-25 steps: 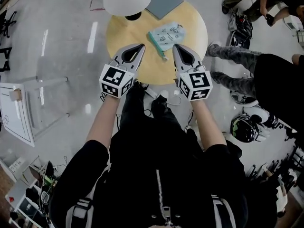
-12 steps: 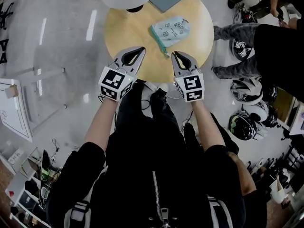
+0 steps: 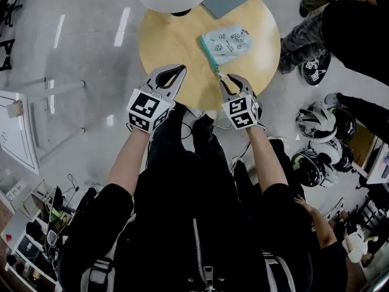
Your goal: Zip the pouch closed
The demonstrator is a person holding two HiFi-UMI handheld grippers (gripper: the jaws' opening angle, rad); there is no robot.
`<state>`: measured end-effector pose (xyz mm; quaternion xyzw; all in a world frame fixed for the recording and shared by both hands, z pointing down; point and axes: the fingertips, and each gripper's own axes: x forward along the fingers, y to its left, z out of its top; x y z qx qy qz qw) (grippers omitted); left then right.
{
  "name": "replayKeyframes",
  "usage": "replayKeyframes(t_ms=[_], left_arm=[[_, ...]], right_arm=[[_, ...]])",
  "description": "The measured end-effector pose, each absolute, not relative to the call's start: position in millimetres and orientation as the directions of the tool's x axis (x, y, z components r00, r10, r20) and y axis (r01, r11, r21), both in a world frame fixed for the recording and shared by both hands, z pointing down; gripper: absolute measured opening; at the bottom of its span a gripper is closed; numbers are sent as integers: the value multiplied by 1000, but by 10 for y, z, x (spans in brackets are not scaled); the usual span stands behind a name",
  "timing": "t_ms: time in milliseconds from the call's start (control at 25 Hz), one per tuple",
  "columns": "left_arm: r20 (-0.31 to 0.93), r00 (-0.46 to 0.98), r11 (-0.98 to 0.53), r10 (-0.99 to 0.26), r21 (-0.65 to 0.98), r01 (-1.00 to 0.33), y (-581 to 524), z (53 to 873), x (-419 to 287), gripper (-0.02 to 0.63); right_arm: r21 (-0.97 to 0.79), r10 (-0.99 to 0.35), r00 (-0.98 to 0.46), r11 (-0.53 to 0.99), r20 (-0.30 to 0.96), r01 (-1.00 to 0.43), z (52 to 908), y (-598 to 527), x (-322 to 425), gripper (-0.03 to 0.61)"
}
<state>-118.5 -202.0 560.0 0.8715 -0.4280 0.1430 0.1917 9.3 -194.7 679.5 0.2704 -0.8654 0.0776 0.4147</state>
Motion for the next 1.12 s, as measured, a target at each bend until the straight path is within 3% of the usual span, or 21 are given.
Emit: replayKeyframes(t_ms=[240,560,1120], left_arm=[[436,571,-536,-696,216,-816,-1956,5665,-1298,2],[460,539,-493,-706,227,-840,-1858,5760,-1456,2],[473,525,-472,-708,236,-849,-1792,5825,-1553,2]], right_arm=[[186,-346,-429,910,834,-372,7162,-1934,91,112],[219,-319,-376,933,870,-284,7434,-2042,48,91],[123,-259,-385,931,886,-345,7510,-2025,4,18]])
